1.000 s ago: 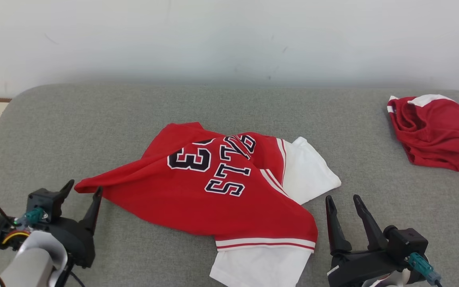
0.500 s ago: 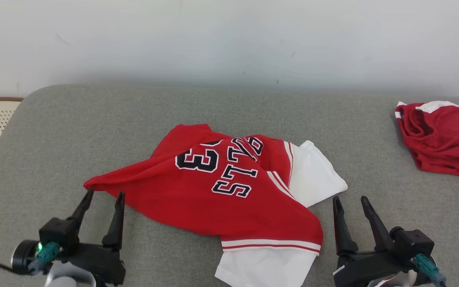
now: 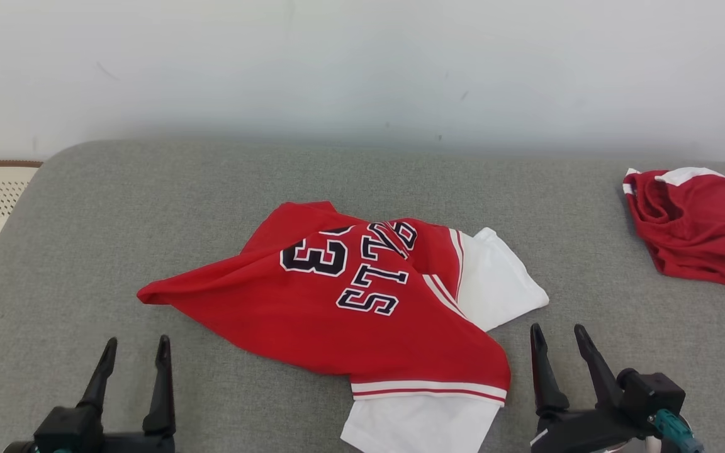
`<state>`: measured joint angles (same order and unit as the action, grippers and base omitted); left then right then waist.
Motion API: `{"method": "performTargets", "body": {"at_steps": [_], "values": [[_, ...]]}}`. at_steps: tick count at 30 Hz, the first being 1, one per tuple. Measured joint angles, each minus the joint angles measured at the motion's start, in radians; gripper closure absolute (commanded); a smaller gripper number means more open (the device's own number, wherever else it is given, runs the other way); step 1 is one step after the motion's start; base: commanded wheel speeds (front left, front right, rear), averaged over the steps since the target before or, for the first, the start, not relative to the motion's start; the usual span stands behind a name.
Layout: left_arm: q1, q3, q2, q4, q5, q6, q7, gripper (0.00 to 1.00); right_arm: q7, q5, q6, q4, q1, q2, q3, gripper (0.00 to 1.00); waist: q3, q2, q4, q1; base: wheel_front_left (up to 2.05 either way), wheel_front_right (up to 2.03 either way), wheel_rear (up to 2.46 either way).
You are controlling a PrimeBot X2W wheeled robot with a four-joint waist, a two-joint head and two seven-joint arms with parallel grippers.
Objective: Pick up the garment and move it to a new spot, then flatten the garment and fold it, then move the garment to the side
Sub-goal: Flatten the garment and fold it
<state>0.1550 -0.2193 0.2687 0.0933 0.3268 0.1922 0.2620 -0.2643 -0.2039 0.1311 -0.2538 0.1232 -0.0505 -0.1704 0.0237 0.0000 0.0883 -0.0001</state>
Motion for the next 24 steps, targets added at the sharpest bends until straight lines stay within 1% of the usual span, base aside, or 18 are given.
{"method": "performTargets", "body": {"at_steps": [6, 10, 17, 24], "values": [[-0.054, 0.064, -0.023, -0.001, -0.022, -0.022, 0.0, 0.0, 0.009, -0.001, 0.0, -0.055, -0.011, 0.0, 0.003, 0.0, -0.008, 0.0, 0.005, 0.0001, 0.0, 0.0, 0.0], [-0.063, 0.083, -0.034, -0.001, -0.03, -0.033, 0.0, 0.0, 0.013, -0.003, 0.0, -0.069, -0.01, 0.0, 0.005, 0.0, -0.011, 0.0, 0.006, 0.0001, 0.0, 0.0, 0.0], [-0.067, 0.107, -0.069, 0.004, -0.058, -0.06, 0.0, 0.0, 0.072, -0.025, 0.0, -0.128, 0.017, -0.007, -0.018, 0.0, -0.011, -0.0001, 0.009, 0.0001, 0.0, 0.0, 0.0], [-0.065, 0.119, -0.102, 0.015, -0.078, -0.091, 0.0, 0.0, 0.118, -0.064, 0.0, -0.253, 0.09, -0.033, -0.054, 0.0, -0.006, 0.0, 0.028, 0.0001, 0.0, 0.0, 0.0]]}}
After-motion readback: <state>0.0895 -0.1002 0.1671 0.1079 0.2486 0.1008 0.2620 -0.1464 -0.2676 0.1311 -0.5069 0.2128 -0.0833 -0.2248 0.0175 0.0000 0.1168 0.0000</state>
